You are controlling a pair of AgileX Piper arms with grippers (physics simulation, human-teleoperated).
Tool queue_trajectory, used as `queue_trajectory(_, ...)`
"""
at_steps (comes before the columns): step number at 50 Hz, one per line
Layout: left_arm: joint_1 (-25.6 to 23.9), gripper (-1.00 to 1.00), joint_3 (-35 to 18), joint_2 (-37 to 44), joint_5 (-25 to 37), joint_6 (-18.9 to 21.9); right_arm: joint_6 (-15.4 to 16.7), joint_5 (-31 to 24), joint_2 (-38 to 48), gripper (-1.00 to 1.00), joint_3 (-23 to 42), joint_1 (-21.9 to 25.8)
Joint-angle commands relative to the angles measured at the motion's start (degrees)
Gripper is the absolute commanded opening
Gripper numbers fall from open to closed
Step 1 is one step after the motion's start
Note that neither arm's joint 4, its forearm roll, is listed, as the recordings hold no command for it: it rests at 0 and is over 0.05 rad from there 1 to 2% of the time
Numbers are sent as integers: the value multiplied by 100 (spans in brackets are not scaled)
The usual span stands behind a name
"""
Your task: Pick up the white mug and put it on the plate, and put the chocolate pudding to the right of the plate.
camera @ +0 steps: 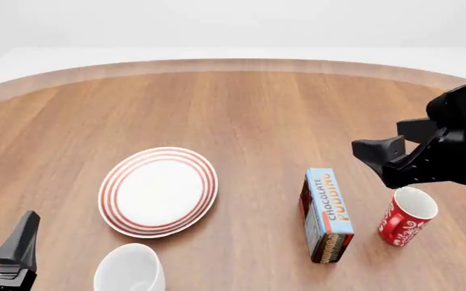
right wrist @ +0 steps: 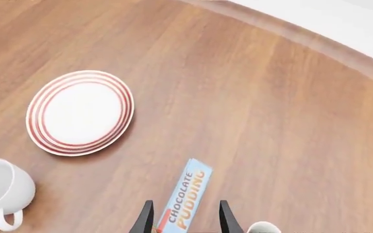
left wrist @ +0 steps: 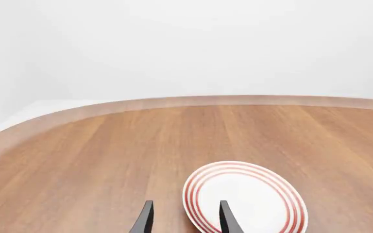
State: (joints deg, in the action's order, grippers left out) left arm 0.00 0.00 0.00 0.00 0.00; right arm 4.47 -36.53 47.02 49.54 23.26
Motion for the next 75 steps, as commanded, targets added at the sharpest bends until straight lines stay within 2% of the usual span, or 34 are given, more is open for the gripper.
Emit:
queue_trajectory(1, 0, 100, 0, 0, 0, 0, -297, -213, 316, 100, 296, 36)
queue_trajectory(2, 0, 100, 0, 0, 0, 0, -243, -215, 333, 100, 304, 12)
queue_trajectory(4, 0, 100, 0, 0, 0, 0, -468, -230, 424, 100, 354, 32)
queue_trajectory(5, 0, 100, 0, 0, 0, 0, -352, -223, 446, 100, 380, 18)
queue_trajectory(6, 0, 100, 0, 0, 0, 0, -339, -221, 463, 100, 386, 30)
queue_trajectory(7, 0, 100, 0, 0, 0, 0, -487, -226, 491, 100, 400, 26)
queue_trajectory(9, 0, 100, 0, 0, 0, 0, -396, -188, 525, 100, 381, 6)
queue_trajectory(11, 0, 100, 0, 0, 0, 0, -556, -173, 622, 100, 370, -7)
queue_trajectory(31, 0, 100, 0, 0, 0, 0, -543, -134, 1164, 100, 325, -438)
queue_trajectory(47, 0, 100, 0, 0, 0, 0, -712, -73, 1521, 100, 307, -368)
queue_trajectory(48, 0, 100, 0, 0, 0, 0, -873, 114, 2151, 100, 437, -223)
queue_trajectory(56, 0, 100, 0, 0, 0, 0, -872, 175, 2288, 100, 442, -249)
queue_trajectory(63, 0, 100, 0, 0, 0, 0, -958, 206, 2368, 100, 401, -215)
queue_trajectory(66, 0, 100, 0, 0, 0, 0, -1133, 190, 2428, 100, 421, -182)
queue_trajectory(67, 0, 100, 0, 0, 0, 0, -1069, 188, 2433, 100, 415, -244)
queue_trajectory(75, 0, 100, 0, 0, 0, 0, -1185, 197, 2522, 100, 318, -298)
